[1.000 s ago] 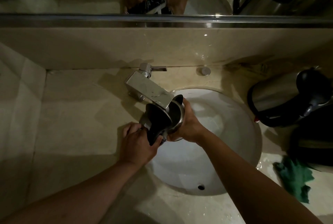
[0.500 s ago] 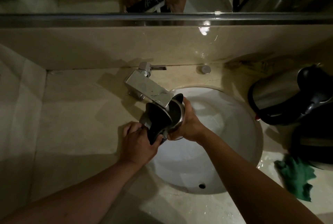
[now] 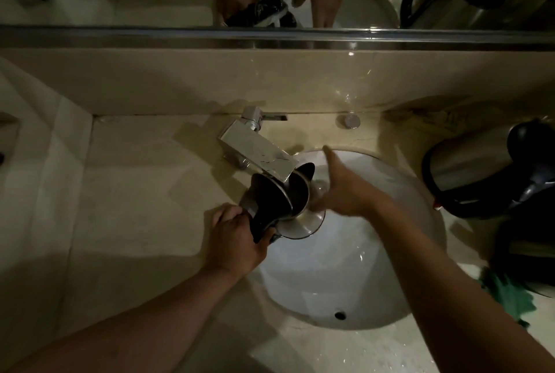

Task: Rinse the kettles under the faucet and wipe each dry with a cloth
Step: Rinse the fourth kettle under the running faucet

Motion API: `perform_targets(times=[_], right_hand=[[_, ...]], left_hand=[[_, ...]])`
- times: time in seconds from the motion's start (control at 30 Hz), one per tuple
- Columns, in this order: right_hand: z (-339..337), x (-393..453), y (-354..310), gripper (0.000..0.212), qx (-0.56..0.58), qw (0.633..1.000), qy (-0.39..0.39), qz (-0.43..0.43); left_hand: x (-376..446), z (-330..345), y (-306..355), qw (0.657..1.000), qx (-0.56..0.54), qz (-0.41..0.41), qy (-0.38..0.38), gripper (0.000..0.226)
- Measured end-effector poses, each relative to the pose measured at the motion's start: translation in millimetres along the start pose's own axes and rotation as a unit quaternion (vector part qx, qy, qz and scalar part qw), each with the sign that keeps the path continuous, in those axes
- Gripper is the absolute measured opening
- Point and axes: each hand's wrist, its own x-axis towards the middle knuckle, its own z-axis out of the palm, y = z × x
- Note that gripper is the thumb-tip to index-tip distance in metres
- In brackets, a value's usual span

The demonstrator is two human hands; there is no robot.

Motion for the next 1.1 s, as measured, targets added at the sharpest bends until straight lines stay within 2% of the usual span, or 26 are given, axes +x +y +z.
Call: perform_targets(times=[0.13,0.2,0.33,0.43,0.7,0.9,1.1], right_hand=[[-31.5,-5.4,-39.0,0.066,0.063,0.981,0.158,-0.093],[-29.1,1.2,-59.1,0.058,0.062,0.977,0.163,-0.125],[-10.3,13.0,-86.2,0.081,0.027,0.984,0.101,-0.145],[-2.9,16.6,-92.0,0.094,-0.005,0.984,0.105,-0.146],[0.7,17.8,-95.2,0.093,-0.025,0.982,0.121,-0.143],[3.3,17.0,-92.0,0.092,0.03,0.985,0.123,-0.115],[2.9,15.9,-92.2,0.09,0.036,0.984,0.131,-0.113]], left_hand=[[-0.3,-1.3,1.9,1.0,0.008,0.012,0.016,0.046],[-0.1,-2.7,2.8,1.0,0.026,0.012,0.011,0.048],[-0.7,-5.6,3.1,0.999,0.042,0.013,-0.019,0.045],[-0.4,-4.6,2.7,0.998,0.042,0.0,-0.039,0.046],[1.2,-10.9,5.6,0.998,0.045,0.004,-0.038,0.046],[0.5,-12.6,7.0,0.998,0.043,0.011,-0.034,0.044],[-0.7,-11.2,6.1,0.999,0.034,0.007,-0.035,0.045]])
